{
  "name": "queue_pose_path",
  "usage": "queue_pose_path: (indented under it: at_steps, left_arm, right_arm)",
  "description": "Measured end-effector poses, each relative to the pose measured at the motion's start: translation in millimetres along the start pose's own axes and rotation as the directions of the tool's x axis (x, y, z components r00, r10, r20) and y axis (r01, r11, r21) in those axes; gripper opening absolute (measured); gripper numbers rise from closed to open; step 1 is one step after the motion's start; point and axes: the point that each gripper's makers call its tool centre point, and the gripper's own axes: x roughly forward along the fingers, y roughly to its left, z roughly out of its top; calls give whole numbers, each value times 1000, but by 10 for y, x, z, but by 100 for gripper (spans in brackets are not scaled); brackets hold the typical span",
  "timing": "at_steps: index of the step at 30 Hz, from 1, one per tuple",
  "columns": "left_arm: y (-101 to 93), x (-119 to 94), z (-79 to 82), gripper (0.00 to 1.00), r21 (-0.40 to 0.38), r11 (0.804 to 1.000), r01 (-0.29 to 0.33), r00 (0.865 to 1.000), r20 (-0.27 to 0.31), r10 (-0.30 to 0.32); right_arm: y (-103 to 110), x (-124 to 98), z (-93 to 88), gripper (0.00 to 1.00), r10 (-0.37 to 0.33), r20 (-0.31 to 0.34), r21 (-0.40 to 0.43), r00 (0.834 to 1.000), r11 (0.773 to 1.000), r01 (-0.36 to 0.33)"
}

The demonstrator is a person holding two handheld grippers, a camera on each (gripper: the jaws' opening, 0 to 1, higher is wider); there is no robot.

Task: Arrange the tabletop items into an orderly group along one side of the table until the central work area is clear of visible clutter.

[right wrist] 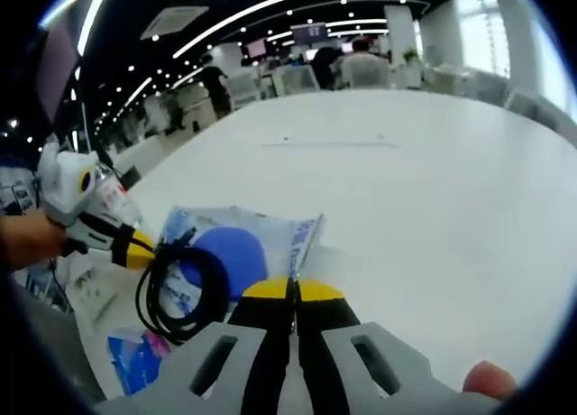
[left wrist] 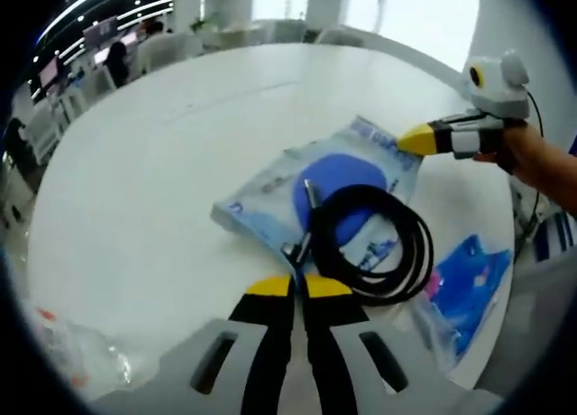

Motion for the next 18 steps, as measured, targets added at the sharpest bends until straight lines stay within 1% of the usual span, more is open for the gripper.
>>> queue_pose_path:
  at_steps: [4,5,10,18]
  left_arm:
    - [-9,3,-7,0,-17,1000,3,1000,-12,-4]
    - [-22,-6,-24,0,-38,999,8,1000,-21,-9]
    - [-25,-16,-45,0,-22,1000,9,1000,-26,-9]
    - [10,-32,-88,0,-24,1000,-3,999,-34,3]
  right_arm:
    - [-6,-25,-53,1,-6,-9,11,1000,1000,6]
    - [-7,-25,-61,1,-7,-10,12,1000,1000,7]
    - [4,-2,-93,1,-10,-20,18,1000,1000,10]
    - [50,47,-79,1,-2,-21,12,1000,1000,2]
